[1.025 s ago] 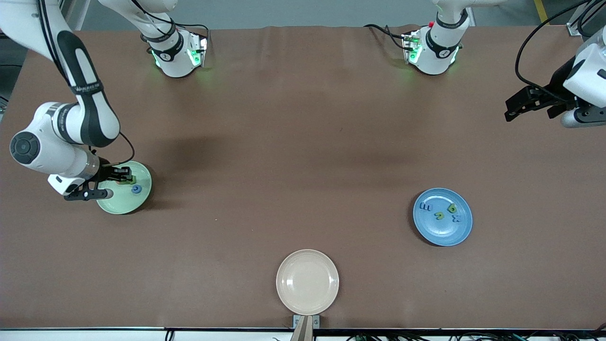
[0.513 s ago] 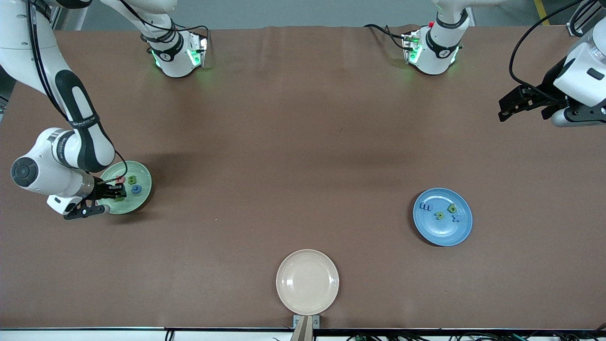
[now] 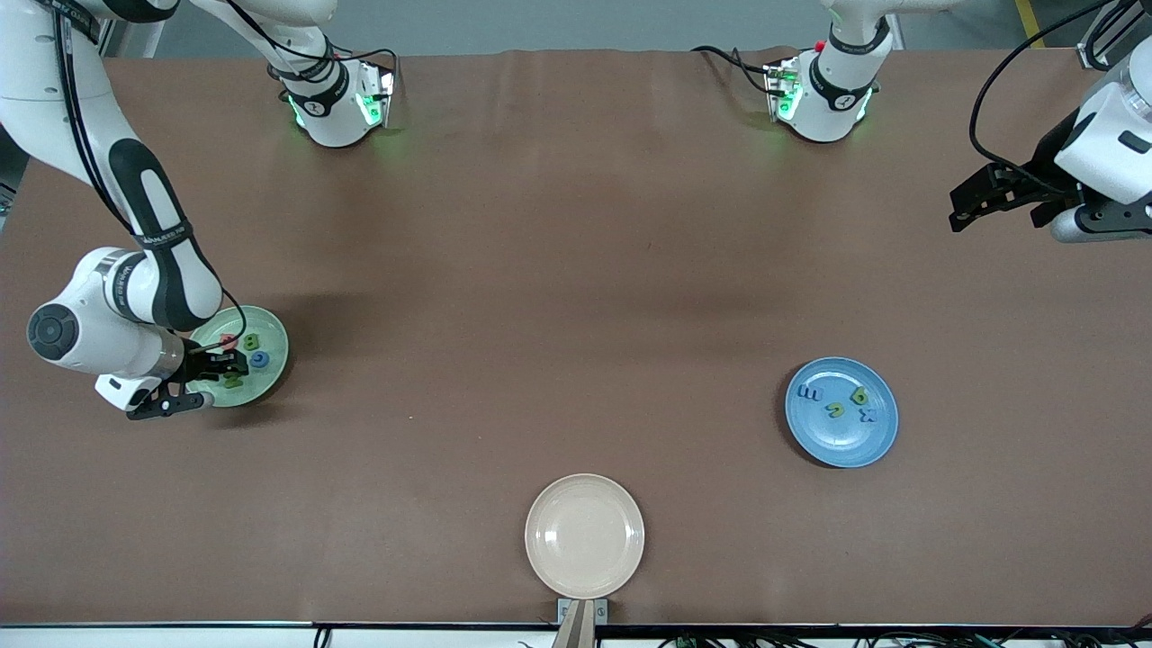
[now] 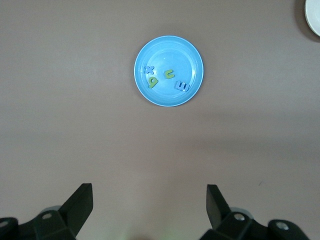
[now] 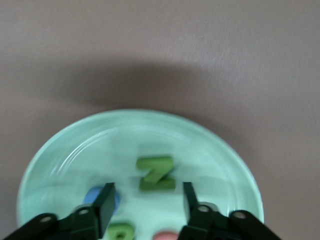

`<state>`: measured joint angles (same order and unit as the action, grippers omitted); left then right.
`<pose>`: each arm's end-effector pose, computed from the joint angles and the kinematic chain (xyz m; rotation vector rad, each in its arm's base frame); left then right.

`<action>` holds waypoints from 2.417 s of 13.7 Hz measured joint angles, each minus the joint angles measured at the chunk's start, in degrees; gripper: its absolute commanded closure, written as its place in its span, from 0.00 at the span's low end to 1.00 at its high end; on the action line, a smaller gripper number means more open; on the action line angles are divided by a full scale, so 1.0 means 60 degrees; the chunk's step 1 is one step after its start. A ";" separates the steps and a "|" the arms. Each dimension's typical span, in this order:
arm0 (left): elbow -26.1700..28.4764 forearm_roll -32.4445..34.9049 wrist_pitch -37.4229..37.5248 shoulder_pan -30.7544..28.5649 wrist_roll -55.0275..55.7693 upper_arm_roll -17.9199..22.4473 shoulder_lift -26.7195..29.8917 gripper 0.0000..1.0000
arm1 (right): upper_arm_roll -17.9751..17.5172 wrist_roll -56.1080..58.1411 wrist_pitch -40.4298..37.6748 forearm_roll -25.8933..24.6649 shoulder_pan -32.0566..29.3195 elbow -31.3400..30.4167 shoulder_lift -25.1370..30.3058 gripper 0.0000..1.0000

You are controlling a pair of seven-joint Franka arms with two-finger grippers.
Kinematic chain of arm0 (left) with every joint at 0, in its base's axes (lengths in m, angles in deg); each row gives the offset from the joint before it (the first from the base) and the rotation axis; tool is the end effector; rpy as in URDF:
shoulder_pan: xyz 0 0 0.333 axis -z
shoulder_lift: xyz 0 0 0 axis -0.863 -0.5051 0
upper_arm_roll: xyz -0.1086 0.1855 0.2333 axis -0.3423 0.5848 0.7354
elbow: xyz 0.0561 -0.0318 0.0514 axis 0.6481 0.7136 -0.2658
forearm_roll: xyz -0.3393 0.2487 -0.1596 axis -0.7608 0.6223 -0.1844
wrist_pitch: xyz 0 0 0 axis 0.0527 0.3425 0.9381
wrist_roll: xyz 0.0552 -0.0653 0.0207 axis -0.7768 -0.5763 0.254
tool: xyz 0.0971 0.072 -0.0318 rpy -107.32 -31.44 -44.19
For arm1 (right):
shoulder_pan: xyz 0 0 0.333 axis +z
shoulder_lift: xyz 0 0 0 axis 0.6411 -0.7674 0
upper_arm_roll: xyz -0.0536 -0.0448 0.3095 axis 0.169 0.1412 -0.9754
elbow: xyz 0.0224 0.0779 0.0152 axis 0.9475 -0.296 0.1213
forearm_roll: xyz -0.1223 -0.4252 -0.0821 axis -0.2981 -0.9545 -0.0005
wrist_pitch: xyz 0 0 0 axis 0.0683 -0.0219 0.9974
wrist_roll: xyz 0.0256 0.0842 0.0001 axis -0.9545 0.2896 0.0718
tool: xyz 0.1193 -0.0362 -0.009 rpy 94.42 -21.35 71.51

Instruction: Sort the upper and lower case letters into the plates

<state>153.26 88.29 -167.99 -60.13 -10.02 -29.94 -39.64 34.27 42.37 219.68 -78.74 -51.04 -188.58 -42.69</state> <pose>0.5897 -0.0677 0.6140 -3.1334 -0.0588 0.0216 0.6346 -0.1349 0.1485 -3.0832 -0.2419 0.2367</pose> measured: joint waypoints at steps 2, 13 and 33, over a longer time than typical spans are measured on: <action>-0.0002 0.0000 -0.0001 -0.0004 0.0000 0.0002 0.0000 0.00 | -0.0072 -0.0721 -0.1684 0.0000 0.0097 0.0200 0.0963 0.03; -0.0020 0.0000 -0.0004 -0.0012 0.0000 0.0004 0.0002 0.00 | -0.0360 -0.3058 -0.6402 0.0006 0.1049 0.0338 0.6793 0.00; -0.0056 0.0000 -0.0020 -0.0016 0.0000 0.0012 0.0002 0.00 | -0.0486 -0.3207 -0.6935 -0.0007 0.0978 0.4491 0.4883 0.00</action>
<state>152.92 88.29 -168.11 -60.22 -10.02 -29.87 -39.62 31.35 23.13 178.07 -78.78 -45.17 -161.63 -13.39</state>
